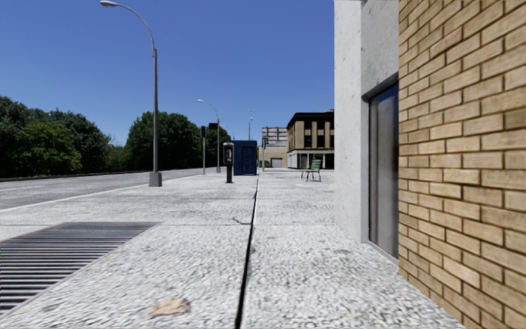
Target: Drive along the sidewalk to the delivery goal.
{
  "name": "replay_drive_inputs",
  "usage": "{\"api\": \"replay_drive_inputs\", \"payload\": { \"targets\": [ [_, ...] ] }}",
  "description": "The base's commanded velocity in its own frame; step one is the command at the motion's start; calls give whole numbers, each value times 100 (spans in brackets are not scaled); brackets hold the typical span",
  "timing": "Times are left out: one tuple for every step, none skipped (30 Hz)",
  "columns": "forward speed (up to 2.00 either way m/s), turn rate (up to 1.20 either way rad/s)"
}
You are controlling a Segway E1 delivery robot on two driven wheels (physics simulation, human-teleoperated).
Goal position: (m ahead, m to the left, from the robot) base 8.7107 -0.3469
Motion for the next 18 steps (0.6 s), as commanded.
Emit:
{"api": "replay_drive_inputs", "payload": {
  "targets": [
    [200, 0],
    [200, 0],
    [200, 0],
    [200, 0],
    [200, 0],
    [200, 0],
    [200, 0],
    [200, 0],
    [200, 0],
    [200, 0],
    [200, 0],
    [200, 0],
    [200, 0],
    [200, 0],
    [200, 0],
    [200, 0],
    [200, 0],
    [200, 0]
  ]
}}
